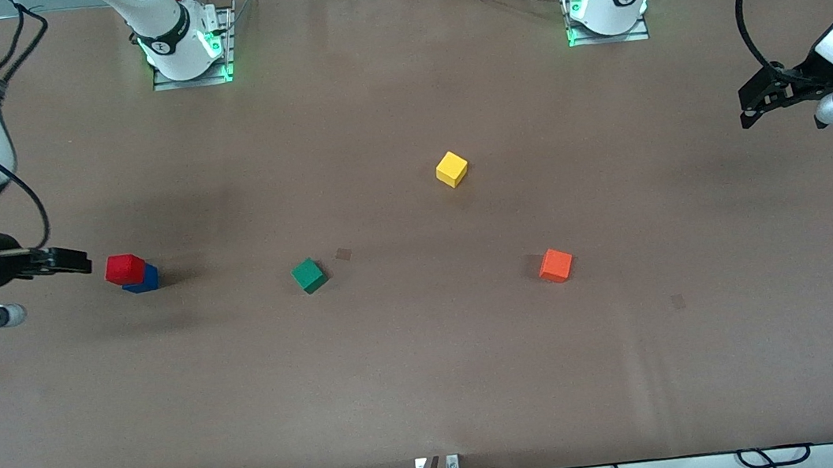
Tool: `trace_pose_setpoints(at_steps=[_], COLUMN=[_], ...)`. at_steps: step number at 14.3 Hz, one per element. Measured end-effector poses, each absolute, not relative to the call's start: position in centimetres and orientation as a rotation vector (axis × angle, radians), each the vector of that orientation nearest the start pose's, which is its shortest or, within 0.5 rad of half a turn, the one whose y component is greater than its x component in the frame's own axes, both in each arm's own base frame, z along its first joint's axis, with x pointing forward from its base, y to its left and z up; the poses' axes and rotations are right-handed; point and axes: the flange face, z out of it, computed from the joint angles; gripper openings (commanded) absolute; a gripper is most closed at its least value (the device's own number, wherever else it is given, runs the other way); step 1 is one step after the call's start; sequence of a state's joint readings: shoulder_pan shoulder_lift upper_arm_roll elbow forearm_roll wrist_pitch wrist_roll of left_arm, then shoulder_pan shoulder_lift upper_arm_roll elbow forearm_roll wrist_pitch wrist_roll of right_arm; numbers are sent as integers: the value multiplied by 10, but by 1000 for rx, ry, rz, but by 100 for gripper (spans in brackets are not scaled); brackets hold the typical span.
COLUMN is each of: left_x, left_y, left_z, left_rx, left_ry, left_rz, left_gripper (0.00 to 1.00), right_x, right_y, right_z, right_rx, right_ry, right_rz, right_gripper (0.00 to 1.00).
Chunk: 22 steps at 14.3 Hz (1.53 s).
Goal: Pass red block to right arm, stack on blue
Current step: 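Open the right gripper and lift it off the stacked cubes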
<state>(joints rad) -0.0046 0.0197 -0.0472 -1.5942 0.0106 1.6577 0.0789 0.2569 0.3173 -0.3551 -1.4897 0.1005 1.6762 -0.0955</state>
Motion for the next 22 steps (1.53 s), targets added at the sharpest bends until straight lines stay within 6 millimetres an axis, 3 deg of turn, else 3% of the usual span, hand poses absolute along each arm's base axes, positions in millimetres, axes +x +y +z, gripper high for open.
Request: trace_pose_setpoints(at_steps=[2, 4, 9, 12, 16, 22], left_x=[568, 568, 568, 568, 568, 568], left_y=[-28, -28, -28, -27, -27, -27], left_z=[610, 610, 610, 610, 610, 610], left_rx=[-3124, -3124, -3124, -3124, -3124, -3124], left_ry=[206, 206, 205, 203, 203, 202], left_rz=[-68, -68, -68, -68, -68, -67], left_gripper=[100, 100, 100, 100, 100, 100], right_x=[638, 635, 635, 633, 628, 620], right_y=[-25, -28, -29, -31, -48, -43], right_z=[525, 544, 548, 561, 575, 575], right_rx=[-3135, -3134, -3134, -3103, -3070, -3104], right_ry=[10, 14, 28, 16, 48, 85], right_rz=[132, 124, 121, 59, 5, 22], right_gripper=[100, 100, 100, 100, 100, 100])
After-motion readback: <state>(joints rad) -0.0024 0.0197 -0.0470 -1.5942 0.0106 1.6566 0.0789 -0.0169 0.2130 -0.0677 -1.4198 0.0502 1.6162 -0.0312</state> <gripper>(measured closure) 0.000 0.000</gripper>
